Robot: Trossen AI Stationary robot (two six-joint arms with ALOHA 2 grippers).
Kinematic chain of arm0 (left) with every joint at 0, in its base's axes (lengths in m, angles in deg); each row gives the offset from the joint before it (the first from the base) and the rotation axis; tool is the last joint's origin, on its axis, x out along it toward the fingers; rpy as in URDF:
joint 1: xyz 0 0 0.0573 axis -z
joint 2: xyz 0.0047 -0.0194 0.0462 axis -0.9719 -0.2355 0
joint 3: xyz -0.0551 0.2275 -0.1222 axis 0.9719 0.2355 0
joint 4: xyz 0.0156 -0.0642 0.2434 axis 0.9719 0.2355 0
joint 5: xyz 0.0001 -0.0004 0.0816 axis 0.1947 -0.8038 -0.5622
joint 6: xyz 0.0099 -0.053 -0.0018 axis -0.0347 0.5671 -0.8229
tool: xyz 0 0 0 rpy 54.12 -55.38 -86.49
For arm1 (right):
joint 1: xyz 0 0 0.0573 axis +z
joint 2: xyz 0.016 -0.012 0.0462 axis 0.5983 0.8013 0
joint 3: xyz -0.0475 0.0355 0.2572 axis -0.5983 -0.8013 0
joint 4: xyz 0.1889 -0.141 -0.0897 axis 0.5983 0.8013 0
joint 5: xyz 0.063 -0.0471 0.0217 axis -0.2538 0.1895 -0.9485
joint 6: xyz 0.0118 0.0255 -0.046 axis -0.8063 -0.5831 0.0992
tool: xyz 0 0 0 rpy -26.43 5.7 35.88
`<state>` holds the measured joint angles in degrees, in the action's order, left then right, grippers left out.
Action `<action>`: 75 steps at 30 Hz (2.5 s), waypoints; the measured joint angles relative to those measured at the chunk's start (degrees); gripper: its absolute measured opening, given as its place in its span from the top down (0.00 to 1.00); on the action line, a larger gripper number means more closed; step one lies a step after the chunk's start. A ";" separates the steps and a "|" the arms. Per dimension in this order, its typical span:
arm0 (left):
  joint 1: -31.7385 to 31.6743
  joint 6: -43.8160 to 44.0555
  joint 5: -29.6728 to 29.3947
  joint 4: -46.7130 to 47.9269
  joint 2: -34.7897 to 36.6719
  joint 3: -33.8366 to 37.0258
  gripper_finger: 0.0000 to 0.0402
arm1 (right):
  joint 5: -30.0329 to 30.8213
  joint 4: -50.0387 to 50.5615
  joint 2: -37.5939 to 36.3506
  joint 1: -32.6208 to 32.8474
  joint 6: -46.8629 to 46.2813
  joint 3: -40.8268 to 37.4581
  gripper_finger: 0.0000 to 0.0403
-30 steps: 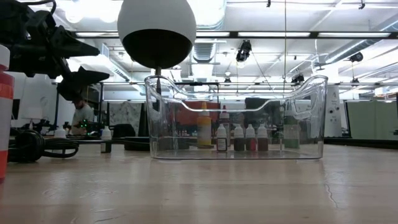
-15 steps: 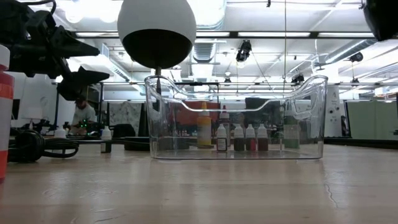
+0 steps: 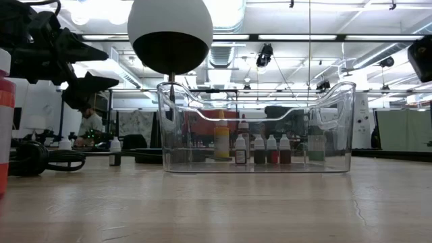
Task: Pick & Place food coloring
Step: Put the small black food coloring bottle into the transparent bin
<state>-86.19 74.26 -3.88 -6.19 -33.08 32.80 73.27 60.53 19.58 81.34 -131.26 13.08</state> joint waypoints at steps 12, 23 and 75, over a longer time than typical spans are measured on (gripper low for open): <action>-0.01 0.01 0.00 -0.04 0.00 0.00 0.30 | 0.00 -0.22 -0.09 0.03 0.50 -0.13 0.23; 0.01 -0.01 0.00 -0.04 0.00 0.00 0.30 | -0.29 -0.54 -0.11 0.03 1.58 -0.01 0.51; -0.01 -0.01 0.00 -0.09 0.00 0.00 0.30 | 1.65 28.99 -0.63 -13.99 27.30 37.22 0.83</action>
<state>-86.20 74.26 -3.88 -6.28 -33.08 32.80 74.92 89.52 18.95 67.36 -103.96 50.30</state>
